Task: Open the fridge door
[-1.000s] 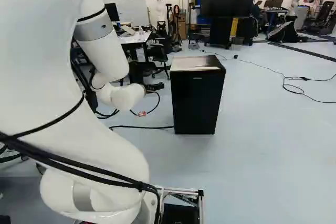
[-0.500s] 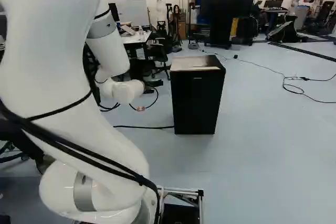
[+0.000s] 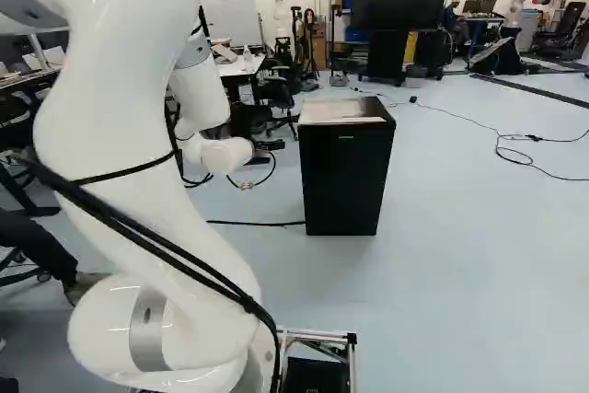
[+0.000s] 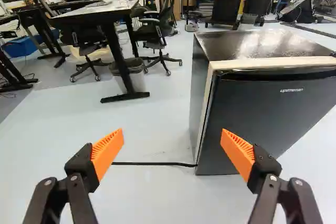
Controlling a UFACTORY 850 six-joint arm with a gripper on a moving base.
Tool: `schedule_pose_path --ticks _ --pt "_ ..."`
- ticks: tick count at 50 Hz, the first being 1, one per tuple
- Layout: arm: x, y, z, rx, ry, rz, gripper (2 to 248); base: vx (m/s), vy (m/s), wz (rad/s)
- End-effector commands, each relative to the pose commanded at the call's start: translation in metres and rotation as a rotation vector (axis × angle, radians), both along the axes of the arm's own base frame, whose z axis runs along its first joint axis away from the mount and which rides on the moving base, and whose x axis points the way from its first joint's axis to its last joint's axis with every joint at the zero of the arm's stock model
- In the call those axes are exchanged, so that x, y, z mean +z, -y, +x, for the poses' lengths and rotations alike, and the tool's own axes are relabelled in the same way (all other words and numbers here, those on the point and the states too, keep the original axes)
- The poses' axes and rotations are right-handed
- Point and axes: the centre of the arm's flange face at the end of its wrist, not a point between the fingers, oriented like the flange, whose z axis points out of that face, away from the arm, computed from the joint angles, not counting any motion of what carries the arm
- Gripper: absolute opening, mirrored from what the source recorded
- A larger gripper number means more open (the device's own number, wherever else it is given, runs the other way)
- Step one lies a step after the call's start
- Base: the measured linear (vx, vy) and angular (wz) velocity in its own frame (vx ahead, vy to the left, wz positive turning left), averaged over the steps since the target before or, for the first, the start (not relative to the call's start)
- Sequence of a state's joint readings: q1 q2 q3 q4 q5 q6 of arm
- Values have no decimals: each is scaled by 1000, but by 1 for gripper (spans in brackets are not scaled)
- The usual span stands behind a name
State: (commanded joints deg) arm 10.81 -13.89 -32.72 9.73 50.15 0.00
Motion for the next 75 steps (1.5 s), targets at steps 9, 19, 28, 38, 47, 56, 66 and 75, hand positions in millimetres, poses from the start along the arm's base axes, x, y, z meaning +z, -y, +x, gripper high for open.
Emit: schedule_pose_path --ticks 9,19,28,38,47,56,66,75 --pt "-10 -3 13 -12 -8 2 247 0 0 0" --pt "-21 -5 26 -29 -7 5 247 0 0 0" --pt "-29 -4 36 -49 3 7 247 0 0 0" --pt "-39 -3 47 -74 19 9 247 0 0 0" --pt "-48 -2 56 -97 36 10 247 0 0 0" --pt "-56 -1 65 -120 53 11 247 0 0 0" --pt "-66 0 75 -146 74 10 247 0 0 0" --pt "-72 2 83 -169 98 11 247 0 0 0"
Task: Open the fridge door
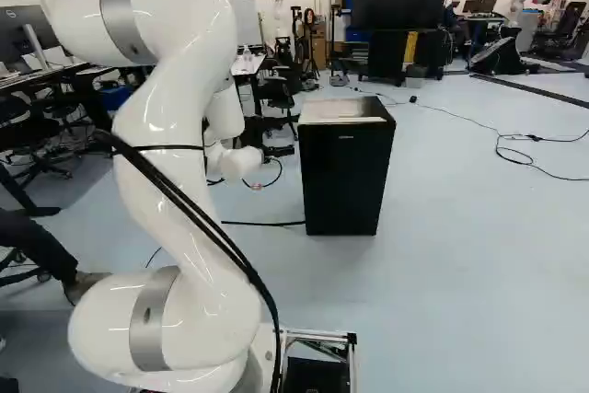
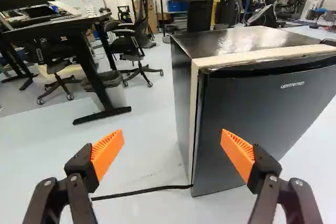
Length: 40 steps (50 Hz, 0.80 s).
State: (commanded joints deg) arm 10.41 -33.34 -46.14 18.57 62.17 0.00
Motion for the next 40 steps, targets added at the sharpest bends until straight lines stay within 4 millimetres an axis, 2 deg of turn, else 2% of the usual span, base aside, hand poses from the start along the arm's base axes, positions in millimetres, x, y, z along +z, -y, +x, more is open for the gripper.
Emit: schedule_pose_path --ticks 40 --pt "5 9 33 -108 156 0 247 0 0 0"
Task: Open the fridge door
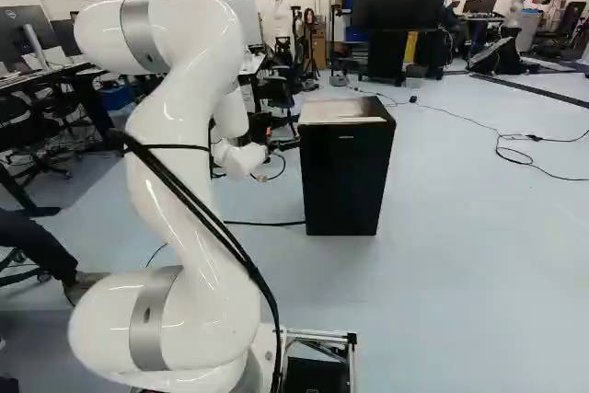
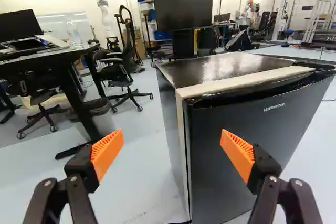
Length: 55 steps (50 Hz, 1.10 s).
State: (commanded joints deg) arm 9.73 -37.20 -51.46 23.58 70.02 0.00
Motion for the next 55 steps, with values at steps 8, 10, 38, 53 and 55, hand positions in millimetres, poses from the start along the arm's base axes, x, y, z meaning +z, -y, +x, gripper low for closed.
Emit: schedule_pose_path --ticks 8,10,38,53,55 --pt "1 2 6 -23 32 -1 247 0 0 0" --pt "1 3 8 -28 39 -2 247 0 0 0" --pt "-24 7 30 -58 49 -6 247 0 0 0" --pt "-45 9 43 -64 38 -8 247 0 0 0" --pt "-46 9 44 -65 37 -8 247 0 0 0"
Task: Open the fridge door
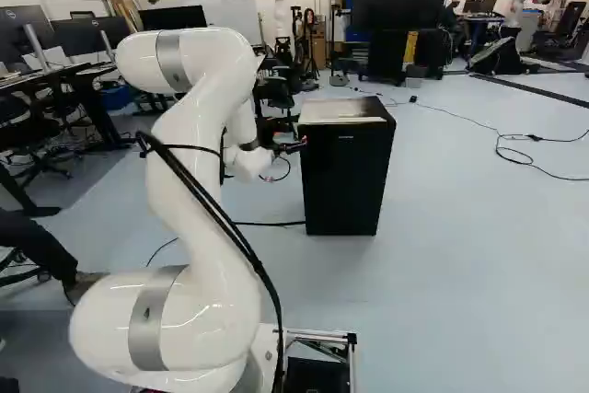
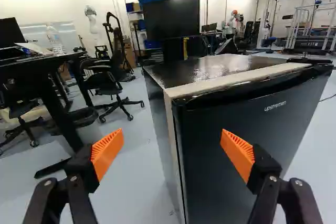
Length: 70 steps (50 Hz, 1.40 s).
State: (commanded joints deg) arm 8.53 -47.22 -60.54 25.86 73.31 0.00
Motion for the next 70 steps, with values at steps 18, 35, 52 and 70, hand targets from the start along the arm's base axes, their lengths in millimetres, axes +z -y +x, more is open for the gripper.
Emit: schedule_pose_path --ticks 18,35,52,70 --pt "-6 1 15 -6 14 2 247 0 0 0" --pt "-8 -3 22 -19 23 9 247 0 0 0" --pt "-9 -11 19 -70 20 27 247 0 0 0" --pt "-10 -20 16 -133 18 50 247 0 0 0"
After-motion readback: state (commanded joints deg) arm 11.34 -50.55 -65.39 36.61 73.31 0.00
